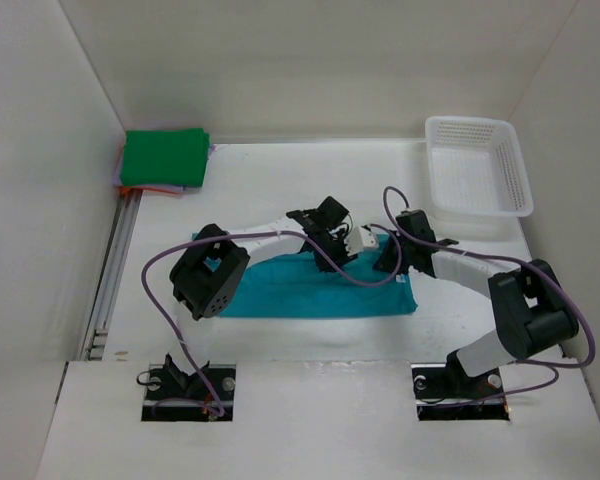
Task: Fold and stack the t-shirts
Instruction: Fold the other side of the tshirt into a rectangle
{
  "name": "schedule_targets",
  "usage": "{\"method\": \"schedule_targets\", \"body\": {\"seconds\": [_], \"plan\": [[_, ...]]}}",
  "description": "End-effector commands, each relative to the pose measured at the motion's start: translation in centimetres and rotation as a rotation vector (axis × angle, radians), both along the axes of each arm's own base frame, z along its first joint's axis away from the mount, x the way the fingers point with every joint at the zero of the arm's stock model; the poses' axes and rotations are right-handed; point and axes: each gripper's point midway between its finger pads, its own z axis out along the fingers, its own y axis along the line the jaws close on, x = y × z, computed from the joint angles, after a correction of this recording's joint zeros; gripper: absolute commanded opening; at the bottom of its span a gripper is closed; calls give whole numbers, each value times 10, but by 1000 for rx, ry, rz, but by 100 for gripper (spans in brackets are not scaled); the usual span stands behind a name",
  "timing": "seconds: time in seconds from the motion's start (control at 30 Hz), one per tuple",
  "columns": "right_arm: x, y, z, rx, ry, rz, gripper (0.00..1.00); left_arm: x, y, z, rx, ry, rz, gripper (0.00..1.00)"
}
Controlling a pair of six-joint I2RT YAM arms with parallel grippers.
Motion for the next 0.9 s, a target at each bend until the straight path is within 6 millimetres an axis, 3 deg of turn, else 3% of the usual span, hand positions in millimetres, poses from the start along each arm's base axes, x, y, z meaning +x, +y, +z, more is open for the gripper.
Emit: {"method": "schedule_targets", "body": {"seconds": [0.0,0.23,0.4,0.5,0.67,0.87], "plan": [[14,1,19,27,-74,-8,2,19,-10,21,-49,-45,12,19],[-11,-7,32,37,-96,-7,0,24,0,33,-54,-57,23,11],[-31,-11,30,40,-90,-4,1,16,8,27,-24,-40,-5,11],[-38,-12,24,42,-76,0,3,8,8,24,-13,-24,-31,16],[-48,2,21,78,-48,67,12,-2,13,24,3,8,-54,26],[-75,6,33,137,-44,129,20,-7,26,30,33,1,-88,29]]}}
